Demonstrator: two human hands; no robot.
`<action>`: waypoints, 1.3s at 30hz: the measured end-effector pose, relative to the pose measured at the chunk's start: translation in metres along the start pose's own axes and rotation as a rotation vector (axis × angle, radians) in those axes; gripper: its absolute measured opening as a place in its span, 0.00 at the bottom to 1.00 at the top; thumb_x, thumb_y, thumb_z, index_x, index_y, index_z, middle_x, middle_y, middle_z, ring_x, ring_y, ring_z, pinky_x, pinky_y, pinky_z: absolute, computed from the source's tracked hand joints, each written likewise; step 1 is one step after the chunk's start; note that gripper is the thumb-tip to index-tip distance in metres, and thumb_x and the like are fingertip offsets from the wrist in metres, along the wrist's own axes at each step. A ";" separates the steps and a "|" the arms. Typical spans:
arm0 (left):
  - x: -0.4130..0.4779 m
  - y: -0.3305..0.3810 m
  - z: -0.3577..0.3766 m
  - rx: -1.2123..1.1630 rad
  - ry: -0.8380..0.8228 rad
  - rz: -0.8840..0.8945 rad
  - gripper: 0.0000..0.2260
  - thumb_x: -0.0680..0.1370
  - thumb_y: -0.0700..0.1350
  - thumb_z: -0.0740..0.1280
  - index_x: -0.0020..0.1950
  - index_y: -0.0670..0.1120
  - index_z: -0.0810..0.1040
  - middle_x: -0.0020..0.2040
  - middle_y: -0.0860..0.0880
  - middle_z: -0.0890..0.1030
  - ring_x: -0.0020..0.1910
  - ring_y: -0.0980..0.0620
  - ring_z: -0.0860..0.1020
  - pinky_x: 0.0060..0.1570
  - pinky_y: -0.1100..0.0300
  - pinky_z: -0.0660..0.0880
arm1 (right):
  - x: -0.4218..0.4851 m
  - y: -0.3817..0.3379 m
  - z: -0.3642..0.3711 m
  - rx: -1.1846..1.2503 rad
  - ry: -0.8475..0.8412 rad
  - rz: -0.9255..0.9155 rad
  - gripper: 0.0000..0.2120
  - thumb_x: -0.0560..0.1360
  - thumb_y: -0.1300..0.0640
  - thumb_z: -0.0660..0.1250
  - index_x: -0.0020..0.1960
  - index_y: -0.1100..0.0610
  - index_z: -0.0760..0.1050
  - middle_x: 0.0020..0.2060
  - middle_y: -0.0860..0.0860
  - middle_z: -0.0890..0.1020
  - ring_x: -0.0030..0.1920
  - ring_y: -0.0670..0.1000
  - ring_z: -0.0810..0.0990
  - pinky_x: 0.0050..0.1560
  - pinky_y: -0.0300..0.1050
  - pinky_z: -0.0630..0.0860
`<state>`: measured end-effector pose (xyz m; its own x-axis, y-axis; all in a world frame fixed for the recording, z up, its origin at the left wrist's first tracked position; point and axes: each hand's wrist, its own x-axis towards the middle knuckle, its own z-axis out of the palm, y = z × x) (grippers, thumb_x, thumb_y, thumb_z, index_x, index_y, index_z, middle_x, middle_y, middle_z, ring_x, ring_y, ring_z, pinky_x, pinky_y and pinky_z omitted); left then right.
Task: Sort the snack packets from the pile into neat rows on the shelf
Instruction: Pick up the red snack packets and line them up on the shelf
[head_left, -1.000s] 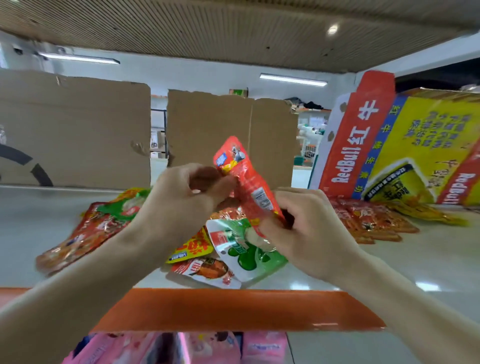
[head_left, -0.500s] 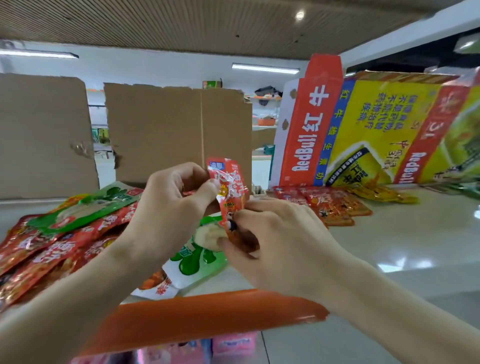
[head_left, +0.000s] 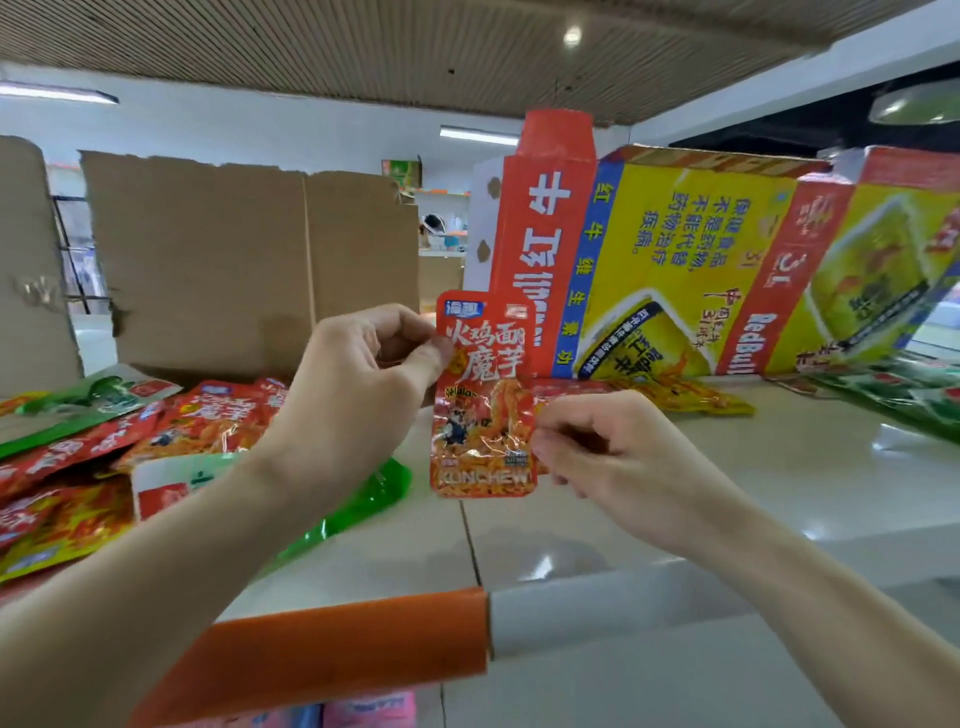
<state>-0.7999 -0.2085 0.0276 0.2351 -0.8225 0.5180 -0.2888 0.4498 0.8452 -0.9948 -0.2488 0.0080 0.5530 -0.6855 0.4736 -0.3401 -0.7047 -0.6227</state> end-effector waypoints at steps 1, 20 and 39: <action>0.003 0.001 0.009 -0.007 0.001 0.015 0.06 0.80 0.41 0.67 0.44 0.45 0.81 0.41 0.51 0.86 0.45 0.52 0.85 0.45 0.58 0.82 | -0.001 0.004 -0.007 0.030 0.019 -0.001 0.11 0.79 0.62 0.65 0.38 0.61 0.77 0.29 0.47 0.76 0.31 0.46 0.72 0.31 0.45 0.70; 0.088 0.013 0.152 0.480 0.061 0.317 0.10 0.81 0.43 0.64 0.43 0.40 0.79 0.32 0.43 0.81 0.32 0.45 0.78 0.34 0.53 0.74 | 0.027 0.098 -0.134 -0.056 0.127 0.047 0.15 0.77 0.62 0.65 0.31 0.63 0.72 0.25 0.51 0.67 0.26 0.47 0.61 0.27 0.42 0.59; 0.106 -0.065 0.183 1.205 -0.058 0.072 0.13 0.81 0.55 0.58 0.43 0.48 0.73 0.41 0.50 0.77 0.39 0.46 0.75 0.41 0.54 0.70 | 0.062 0.168 -0.115 -0.270 -0.225 0.220 0.11 0.75 0.56 0.66 0.42 0.65 0.79 0.38 0.60 0.81 0.40 0.59 0.78 0.41 0.54 0.74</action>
<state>-0.9261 -0.3887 0.0033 0.1501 -0.8369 0.5263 -0.9867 -0.0928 0.1338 -1.1051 -0.4307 0.0045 0.5868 -0.7892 0.1810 -0.6394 -0.5888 -0.4944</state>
